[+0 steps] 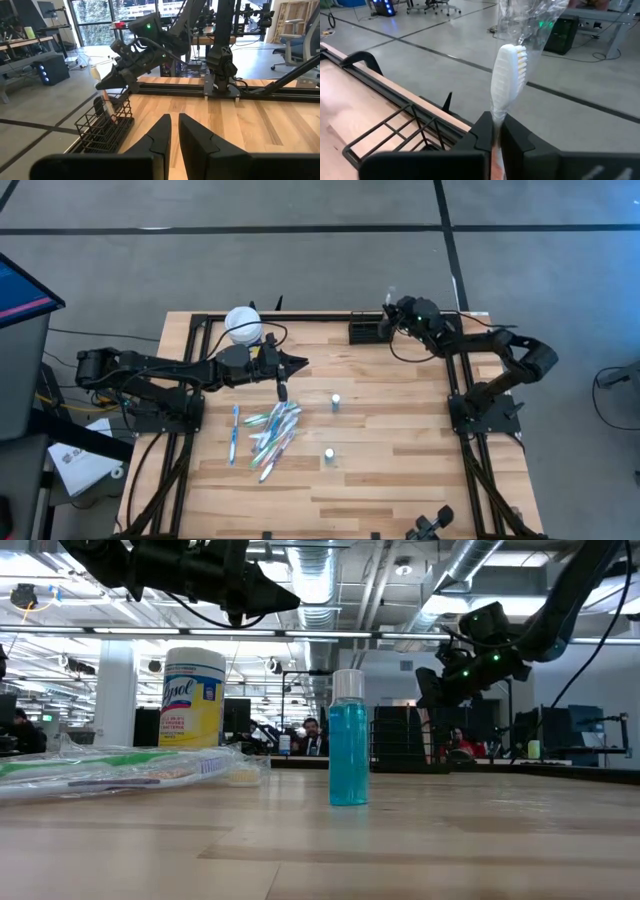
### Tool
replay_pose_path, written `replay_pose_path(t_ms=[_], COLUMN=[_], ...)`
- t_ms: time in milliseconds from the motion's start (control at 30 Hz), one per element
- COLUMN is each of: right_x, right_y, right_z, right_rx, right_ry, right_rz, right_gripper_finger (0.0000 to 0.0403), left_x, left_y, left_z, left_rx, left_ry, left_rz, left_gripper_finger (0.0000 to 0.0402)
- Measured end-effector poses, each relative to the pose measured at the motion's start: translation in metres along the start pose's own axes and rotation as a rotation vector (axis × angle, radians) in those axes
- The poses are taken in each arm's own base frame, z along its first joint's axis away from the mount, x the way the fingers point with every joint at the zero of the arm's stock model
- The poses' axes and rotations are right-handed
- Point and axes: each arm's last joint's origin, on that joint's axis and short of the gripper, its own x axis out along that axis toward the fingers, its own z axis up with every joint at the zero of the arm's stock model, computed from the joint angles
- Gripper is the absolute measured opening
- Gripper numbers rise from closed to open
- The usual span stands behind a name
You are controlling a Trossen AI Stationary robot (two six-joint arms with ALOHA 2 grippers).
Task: Pick & Place toothbrushing station
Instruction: Put the orange toothbrush into the black mesh organizer, then put the mouthwash into the black mesh organizer
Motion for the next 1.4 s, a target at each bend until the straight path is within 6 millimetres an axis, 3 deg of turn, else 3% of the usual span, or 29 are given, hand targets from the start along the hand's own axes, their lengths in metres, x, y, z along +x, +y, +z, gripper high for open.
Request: replay_pose_path(t_ms=[233,867,1167,1400], right_x=[-0.014,-0.034,-0.054,-0.075], right_y=[-0.003,-0.005,-0.002,0.012], right_z=[-0.009,0.013,0.031,0.038], right_rx=[-0.009,-0.029,-0.032,-0.041], right_ry=[0.018,-0.057,-0.117,-0.113], right_rz=[-0.004,-0.013,0.002,0.078], right_gripper_finger=[0.0057,0.0197,0.0198,0.0187], left_x=[0.0,0.0,0.0,0.0], left_y=[0.0,0.0,0.0,0.0], left_z=[0.0,0.0,-0.001,-0.001], left_rx=[0.0,0.0,0.001,0.002], left_ry=[0.0,0.003,0.008,0.011], left_rz=[-0.001,0.003,0.002,0.001], left_gripper_finger=[0.0031,0.0031,0.0031,0.0031])
